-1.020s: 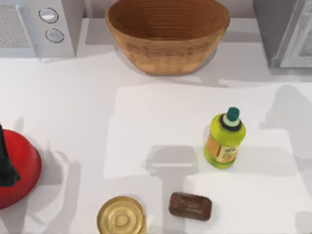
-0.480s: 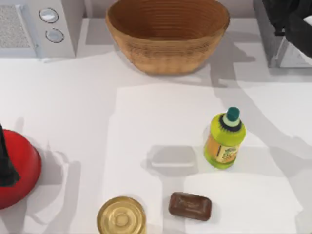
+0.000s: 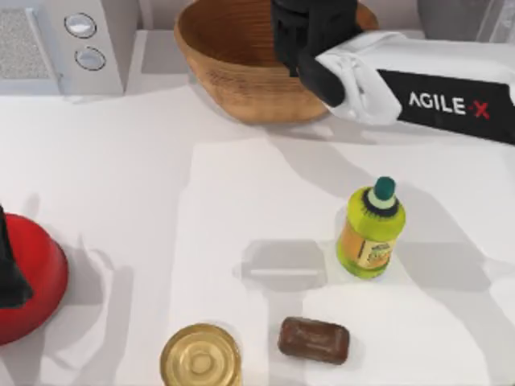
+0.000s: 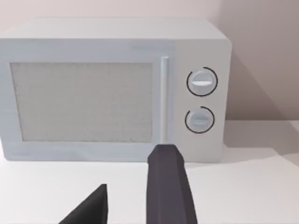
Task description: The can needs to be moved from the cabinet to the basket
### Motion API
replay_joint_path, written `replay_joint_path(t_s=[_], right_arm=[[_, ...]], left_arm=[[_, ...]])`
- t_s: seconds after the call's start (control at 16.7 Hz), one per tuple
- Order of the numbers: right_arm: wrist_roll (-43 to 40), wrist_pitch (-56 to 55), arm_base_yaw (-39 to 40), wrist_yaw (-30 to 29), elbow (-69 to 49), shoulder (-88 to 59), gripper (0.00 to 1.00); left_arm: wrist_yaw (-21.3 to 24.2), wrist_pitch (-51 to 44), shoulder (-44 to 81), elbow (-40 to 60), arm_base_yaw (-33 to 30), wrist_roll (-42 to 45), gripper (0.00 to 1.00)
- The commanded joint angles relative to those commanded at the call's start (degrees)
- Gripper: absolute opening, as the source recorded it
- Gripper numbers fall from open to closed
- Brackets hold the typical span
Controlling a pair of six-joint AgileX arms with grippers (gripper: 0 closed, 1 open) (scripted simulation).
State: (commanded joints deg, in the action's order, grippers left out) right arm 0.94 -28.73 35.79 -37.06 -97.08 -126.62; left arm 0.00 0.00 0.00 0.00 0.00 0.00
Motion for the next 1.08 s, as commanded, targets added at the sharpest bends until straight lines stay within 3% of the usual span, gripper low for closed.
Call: replay_joint_path(t_s=[1.08], right_arm=[[-0.07, 0.44, -0.69, 0.58, -8.46, -7.78, 0.0]], left_arm=[[0.0, 0.0, 0.0, 0.0, 0.0, 0.0, 1.0]])
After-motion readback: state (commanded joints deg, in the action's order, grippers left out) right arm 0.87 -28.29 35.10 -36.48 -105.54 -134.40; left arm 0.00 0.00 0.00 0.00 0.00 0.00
